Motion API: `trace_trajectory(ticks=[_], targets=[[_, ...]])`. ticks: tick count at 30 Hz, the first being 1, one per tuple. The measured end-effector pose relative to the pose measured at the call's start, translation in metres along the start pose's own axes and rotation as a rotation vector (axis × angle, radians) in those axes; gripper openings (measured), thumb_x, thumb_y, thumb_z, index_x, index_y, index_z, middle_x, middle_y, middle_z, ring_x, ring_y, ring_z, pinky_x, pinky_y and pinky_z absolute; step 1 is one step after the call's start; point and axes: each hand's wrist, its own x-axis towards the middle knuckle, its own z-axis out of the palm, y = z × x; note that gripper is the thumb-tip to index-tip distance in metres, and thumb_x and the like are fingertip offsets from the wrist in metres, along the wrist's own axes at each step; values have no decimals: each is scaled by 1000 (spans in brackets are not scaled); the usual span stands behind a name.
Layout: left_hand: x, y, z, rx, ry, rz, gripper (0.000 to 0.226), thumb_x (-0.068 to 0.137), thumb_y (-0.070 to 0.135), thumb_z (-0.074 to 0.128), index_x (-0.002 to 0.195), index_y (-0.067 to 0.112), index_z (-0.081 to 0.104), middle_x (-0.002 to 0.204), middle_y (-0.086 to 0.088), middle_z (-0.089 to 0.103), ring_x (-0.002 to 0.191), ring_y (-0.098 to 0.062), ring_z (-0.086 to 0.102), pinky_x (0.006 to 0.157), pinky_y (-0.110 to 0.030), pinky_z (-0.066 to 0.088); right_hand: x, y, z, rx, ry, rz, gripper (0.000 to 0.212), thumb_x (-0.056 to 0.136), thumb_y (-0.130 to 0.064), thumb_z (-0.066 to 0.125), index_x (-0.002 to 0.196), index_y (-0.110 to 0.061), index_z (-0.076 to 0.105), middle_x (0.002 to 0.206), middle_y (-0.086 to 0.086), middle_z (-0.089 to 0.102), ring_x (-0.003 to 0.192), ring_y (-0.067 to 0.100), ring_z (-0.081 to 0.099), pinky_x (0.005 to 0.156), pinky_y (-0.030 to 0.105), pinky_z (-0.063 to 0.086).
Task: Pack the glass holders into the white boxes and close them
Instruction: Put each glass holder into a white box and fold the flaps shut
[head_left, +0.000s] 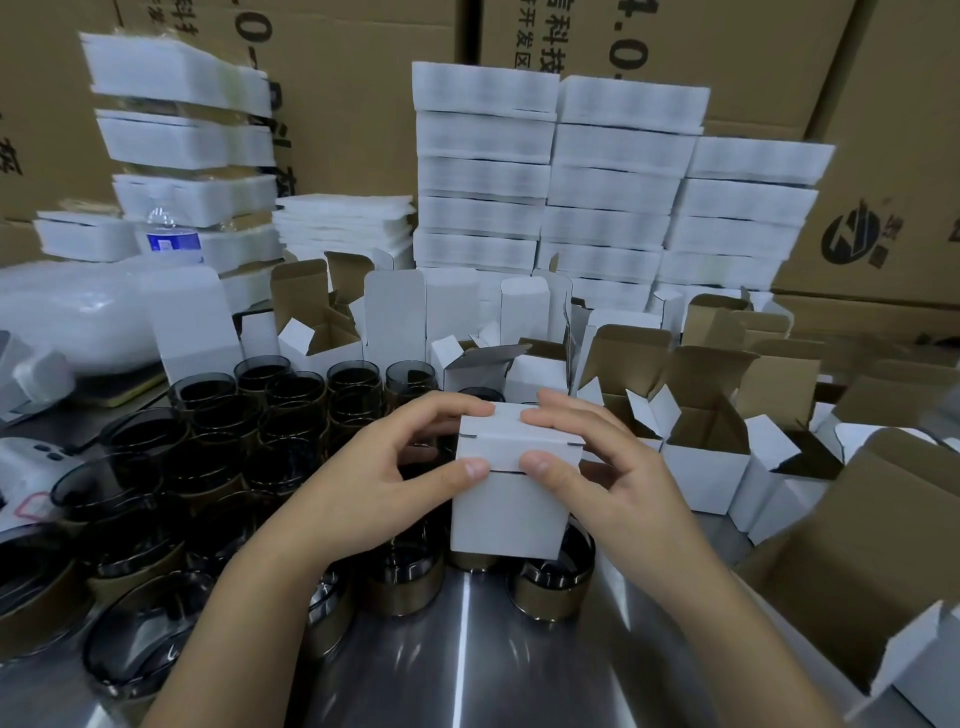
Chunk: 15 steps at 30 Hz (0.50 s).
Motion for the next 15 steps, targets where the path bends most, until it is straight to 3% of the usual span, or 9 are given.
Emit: trace_trajectory(ticks=[10,15], targets=[[1,-1,1,-26,16,10,33,75,52,58,108,50,61,118,20,63,116,-3,56,94,-32,47,-1,1,2,2,-8,-35,27,72,-52,61,99,-51,67,119,-33,53,115,-10,47,86,10,44],[0,-1,-1,46,25,27,41,69,48,69,109,49,60,120,19,62,118,-3,55,98,-38,47,-1,1,-1,-4,-40,-31,30,70,-56,61,99,-51,67,122,-31,52,119,-5,46,86,14,46]])
